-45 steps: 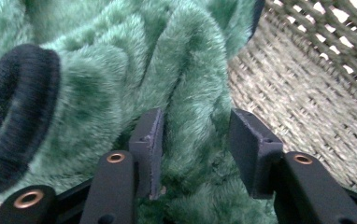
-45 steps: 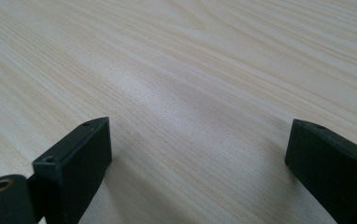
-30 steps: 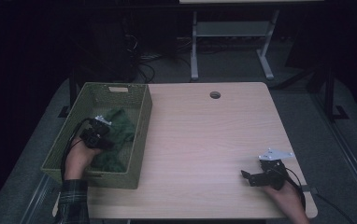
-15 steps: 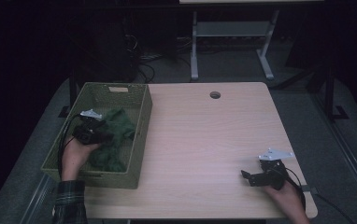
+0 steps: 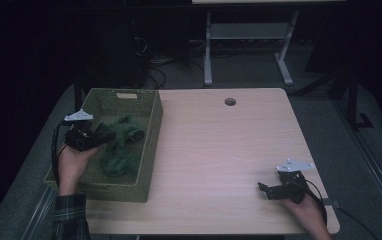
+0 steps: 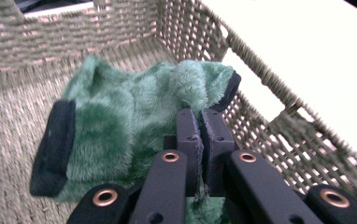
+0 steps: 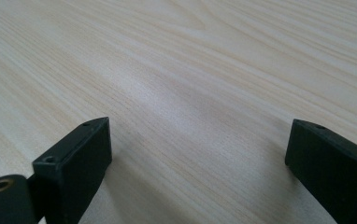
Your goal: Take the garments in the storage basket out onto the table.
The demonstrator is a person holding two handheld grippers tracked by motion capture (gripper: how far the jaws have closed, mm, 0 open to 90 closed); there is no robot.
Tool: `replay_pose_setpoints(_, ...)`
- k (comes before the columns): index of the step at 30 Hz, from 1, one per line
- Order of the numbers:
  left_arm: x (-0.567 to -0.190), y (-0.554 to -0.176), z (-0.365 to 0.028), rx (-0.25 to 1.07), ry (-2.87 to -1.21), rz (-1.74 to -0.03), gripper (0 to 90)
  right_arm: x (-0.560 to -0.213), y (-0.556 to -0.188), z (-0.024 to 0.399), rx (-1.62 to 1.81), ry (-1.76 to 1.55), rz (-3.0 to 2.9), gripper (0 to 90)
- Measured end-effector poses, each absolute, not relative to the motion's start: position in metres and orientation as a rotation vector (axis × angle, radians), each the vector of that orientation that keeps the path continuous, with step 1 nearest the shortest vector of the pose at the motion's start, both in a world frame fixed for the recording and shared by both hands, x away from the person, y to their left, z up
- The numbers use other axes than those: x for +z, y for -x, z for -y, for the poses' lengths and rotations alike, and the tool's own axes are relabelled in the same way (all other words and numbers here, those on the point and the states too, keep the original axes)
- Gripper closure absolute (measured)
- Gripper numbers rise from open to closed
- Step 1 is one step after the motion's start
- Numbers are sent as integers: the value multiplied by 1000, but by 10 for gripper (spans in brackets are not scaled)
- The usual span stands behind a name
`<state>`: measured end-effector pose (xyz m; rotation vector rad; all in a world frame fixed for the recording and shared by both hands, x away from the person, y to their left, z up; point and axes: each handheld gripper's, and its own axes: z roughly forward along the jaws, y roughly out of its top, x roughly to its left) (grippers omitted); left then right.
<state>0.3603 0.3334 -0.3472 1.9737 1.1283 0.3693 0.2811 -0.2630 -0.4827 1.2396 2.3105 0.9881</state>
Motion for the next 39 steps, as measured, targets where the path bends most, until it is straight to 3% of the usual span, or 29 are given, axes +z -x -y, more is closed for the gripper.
replay_pose_setpoints(24, -275, -355, -329, 402, -1865, -978, 875, -483, -281, 263, 989, -1238, -2310, 69)
replay_pose_setpoints(39, -224, -350, -306, 397, -1834, -843, 877, -483, -281, 263, 990, -1239, -2310, 69)
